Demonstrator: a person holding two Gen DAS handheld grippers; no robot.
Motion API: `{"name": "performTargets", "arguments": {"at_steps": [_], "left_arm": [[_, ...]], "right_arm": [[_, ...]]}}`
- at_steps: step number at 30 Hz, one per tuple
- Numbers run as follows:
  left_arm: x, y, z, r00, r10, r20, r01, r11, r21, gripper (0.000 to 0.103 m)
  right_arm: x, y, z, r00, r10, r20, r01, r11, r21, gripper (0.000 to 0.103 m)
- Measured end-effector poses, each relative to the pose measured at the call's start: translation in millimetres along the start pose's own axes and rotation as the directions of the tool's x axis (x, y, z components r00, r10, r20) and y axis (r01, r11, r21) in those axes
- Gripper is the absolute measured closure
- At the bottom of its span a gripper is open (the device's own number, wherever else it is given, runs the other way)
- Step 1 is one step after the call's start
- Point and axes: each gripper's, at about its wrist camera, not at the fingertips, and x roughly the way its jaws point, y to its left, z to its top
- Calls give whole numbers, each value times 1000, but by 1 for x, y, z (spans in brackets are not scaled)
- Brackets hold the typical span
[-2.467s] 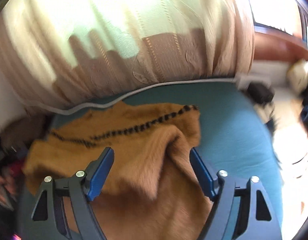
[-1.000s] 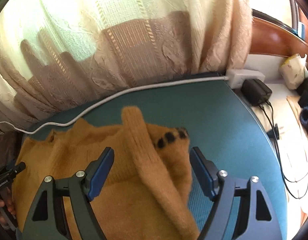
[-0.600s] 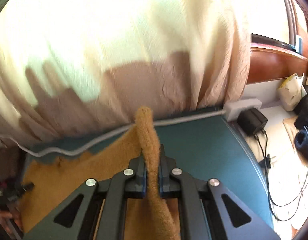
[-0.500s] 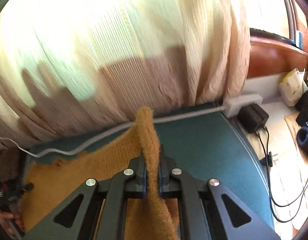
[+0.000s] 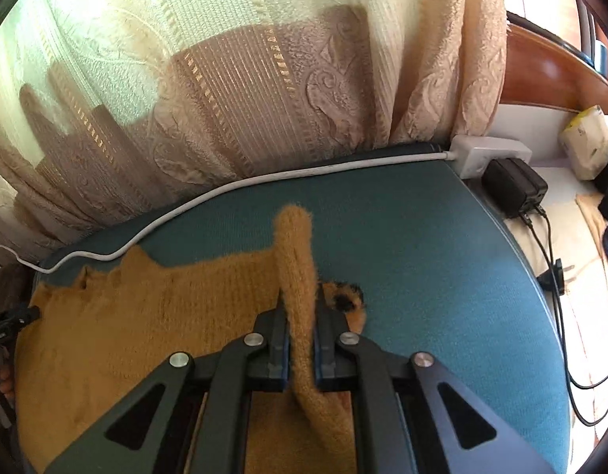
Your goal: Fold clothes
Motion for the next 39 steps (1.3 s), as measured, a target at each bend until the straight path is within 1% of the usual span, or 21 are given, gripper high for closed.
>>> {"name": "performTargets", "arguments": {"at_steps": [1,2,5,7,9,12,13,15,19,21,23,24,25,26,28,30,33,34,36,38,39], "left_arm": [[0,2,0,1000,-19,0,19,1000,-19,81],[1,5,1,999,-38,1,38,999,-38,91],[-11,11,2,996,-75,50,79,994,-75,93],[-29,16,4,990,-89,111,100,991,-91,93],[-43,20,10,983,-84,165,102,989,-108,93],[-53,24,20,975,-13,224,40,993,-115,93],[-51,23,23,976,8,219,17,994,-111,93],[-42,22,26,979,43,198,-22,994,-104,93],[-7,18,22,987,106,121,-97,992,-81,93],[14,17,17,988,138,69,-133,989,-67,92],[21,15,14,987,154,50,-151,987,-55,92],[19,15,15,986,156,54,-153,987,-51,90],[17,14,16,985,160,58,-158,987,-43,90],[13,12,17,984,167,60,-166,986,-26,89],[-1,11,17,983,173,64,-172,985,-14,89],[-23,8,12,982,173,81,-172,985,-8,88],[-59,1,-1,983,130,127,-130,991,-12,88],[-72,-4,-13,987,80,136,-79,997,-6,88],[-94,-14,-34,990,-21,140,20,1000,8,88],[-102,-31,-57,986,-127,107,122,991,49,88],[-105,-39,-69,986,-141,90,135,988,73,88]], "right_arm": [[0,-1,0,1000,5,0,-5,1000,1,94],[0,-1,1,1000,9,0,-9,1000,2,94],[-5,7,7,999,5,37,-3,999,-46,94],[-21,15,13,995,10,95,-3,997,-77,94],[-37,20,24,988,35,150,-23,996,-81,94],[-47,31,40,978,39,205,-21,996,-90,94],[-46,34,45,977,34,210,-15,996,-88,94],[-31,35,52,984,22,178,-11,998,-65,94],[13,33,47,998,-30,56,32,999,-33,94],[34,31,38,997,-73,-17,72,997,-38,94],[46,26,32,994,-79,-79,78,997,-24,92],[47,24,33,993,-74,-92,74,997,-10,88],[45,22,32,993,-73,-93,73,997,-2,77],[41,20,32,993,-74,-88,75,997,3,71],[33,17,32,994,-76,-77,77,997,13,51],[9,18,28,998,-59,-34,59,998,4,45],[-39,27,14,999,-9,47,12,998,-56,29],[-53,33,8,998,11,61,-6,996,-93,24],[-73,48,-10,997,58,50,-48,983,-176,23],[-85,64,-35,996,85,1,-82,962,-261,23],[-86,68,-46,996,83,-19,-85,955,-284,23]]}}
